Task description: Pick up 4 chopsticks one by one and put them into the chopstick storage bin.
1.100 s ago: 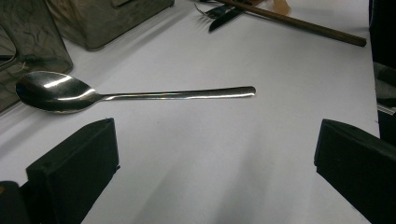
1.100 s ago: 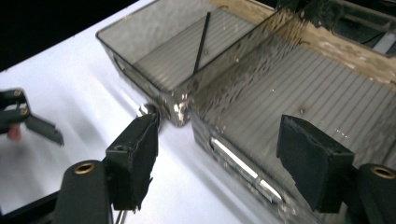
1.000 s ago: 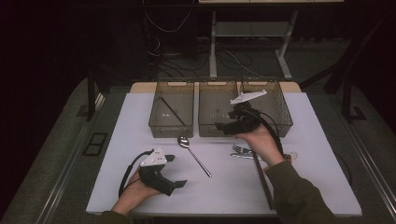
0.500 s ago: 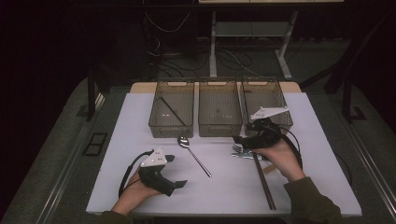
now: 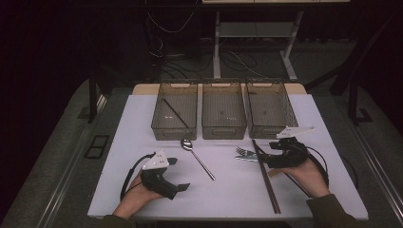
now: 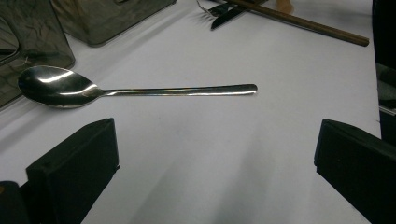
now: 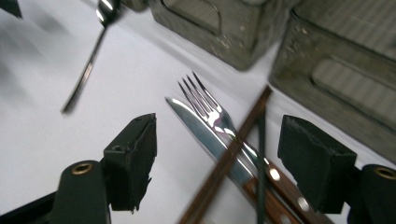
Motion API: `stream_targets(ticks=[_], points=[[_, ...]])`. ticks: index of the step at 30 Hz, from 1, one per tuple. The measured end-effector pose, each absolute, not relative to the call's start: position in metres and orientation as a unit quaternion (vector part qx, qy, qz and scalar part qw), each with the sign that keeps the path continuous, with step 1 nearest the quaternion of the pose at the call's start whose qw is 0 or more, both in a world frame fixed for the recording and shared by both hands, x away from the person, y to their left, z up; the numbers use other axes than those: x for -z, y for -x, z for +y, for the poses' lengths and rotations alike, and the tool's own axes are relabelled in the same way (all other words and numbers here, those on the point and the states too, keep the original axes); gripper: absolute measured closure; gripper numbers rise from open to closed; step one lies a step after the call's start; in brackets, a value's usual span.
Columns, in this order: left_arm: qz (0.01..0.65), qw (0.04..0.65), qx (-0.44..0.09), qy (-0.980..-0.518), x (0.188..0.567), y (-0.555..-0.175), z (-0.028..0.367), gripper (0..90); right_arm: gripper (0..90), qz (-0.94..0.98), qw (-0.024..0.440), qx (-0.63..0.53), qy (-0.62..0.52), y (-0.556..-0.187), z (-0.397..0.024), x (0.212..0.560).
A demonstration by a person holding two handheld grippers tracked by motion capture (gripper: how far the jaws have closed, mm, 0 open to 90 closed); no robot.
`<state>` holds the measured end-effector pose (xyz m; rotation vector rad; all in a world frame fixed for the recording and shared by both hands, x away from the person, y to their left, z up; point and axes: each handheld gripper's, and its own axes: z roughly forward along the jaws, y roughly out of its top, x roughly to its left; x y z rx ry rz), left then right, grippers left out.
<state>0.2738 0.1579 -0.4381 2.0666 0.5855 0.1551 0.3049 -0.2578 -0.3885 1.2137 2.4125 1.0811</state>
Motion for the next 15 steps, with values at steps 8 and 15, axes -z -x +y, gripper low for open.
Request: stream_targets(ticks=[8,15], points=[[0.241,0.472,-0.066,-0.846,0.438,-0.274,0.158,0.0,35.0,0.833,0.112,-0.347,-0.415,-0.288,-0.283,0.397],[0.242,0.470,-0.066,-0.847,0.439,-0.274,0.158,0.0,47.2,0.844,0.100,-0.322,-0.417,-0.275,-0.301,0.406]])
